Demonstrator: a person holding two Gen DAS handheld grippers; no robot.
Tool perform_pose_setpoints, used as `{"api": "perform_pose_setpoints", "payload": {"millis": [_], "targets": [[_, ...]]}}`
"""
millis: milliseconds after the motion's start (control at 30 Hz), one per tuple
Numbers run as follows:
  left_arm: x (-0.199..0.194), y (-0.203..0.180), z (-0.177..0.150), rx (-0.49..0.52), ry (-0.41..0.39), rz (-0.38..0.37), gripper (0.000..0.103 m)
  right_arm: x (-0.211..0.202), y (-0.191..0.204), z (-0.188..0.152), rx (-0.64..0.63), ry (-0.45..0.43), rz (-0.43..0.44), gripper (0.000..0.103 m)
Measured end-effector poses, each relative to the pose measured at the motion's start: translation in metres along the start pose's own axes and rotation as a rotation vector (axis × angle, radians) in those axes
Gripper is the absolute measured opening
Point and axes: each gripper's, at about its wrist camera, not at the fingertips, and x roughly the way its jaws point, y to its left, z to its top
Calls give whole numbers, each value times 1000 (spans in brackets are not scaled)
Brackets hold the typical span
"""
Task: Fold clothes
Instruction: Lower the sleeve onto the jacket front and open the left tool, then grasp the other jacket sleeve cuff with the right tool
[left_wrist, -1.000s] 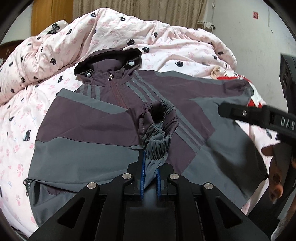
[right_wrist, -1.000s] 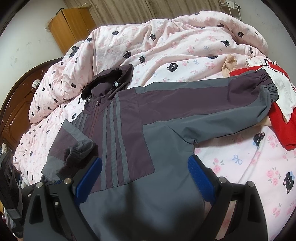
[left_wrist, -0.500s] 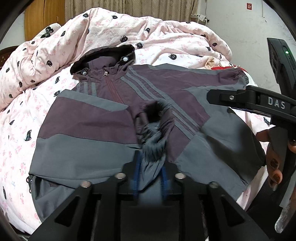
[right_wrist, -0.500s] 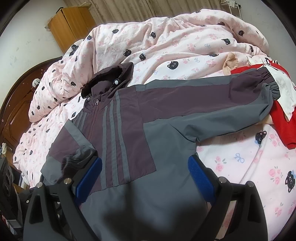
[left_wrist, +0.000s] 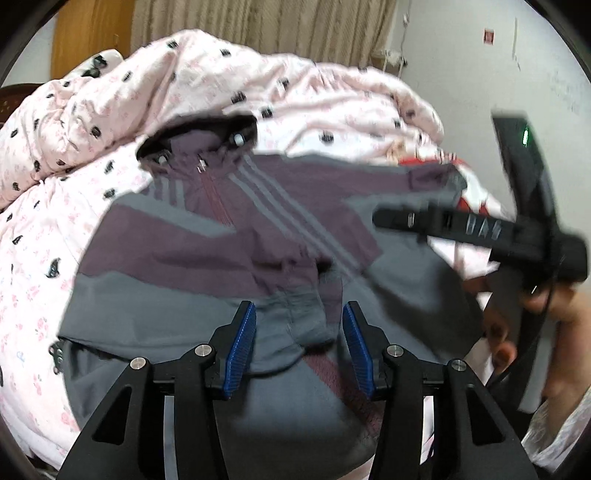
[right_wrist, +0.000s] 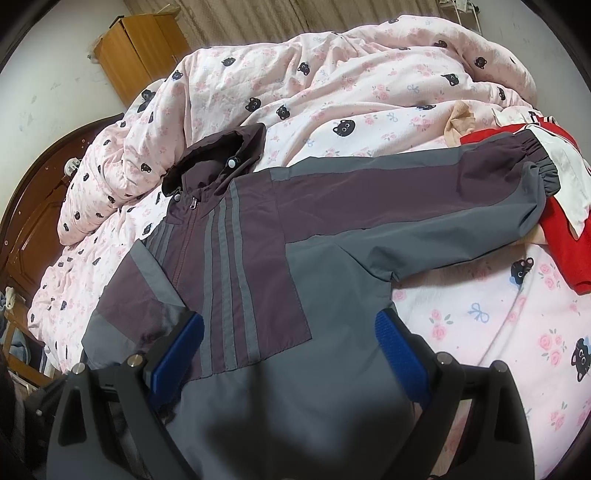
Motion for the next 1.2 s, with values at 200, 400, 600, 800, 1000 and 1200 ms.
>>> {"api": "perform_pose_setpoints", "payload": {"millis": [200, 400, 600, 800, 1000, 1200], "targets": [[-10, 28, 18, -74, -77, 117, 44, 0, 0, 0, 2, 4, 9, 96], [2, 59, 16, -174, -37, 194, 44, -11, 11, 1, -45, -31, 107, 96], [12, 73, 6, -223, 7, 204, 44, -24, 47, -10, -194, 17, 321, 95], [12, 75, 4, -223, 12, 203, 44, -20, 79, -32, -354, 127, 419, 68], [11, 77, 4, -229, 10, 197, 44, -9, 86, -41, -384, 172, 434, 49], [11, 79, 4, -234, 9, 192, 44, 10, 84, -40, -349, 197, 425, 42]]}}
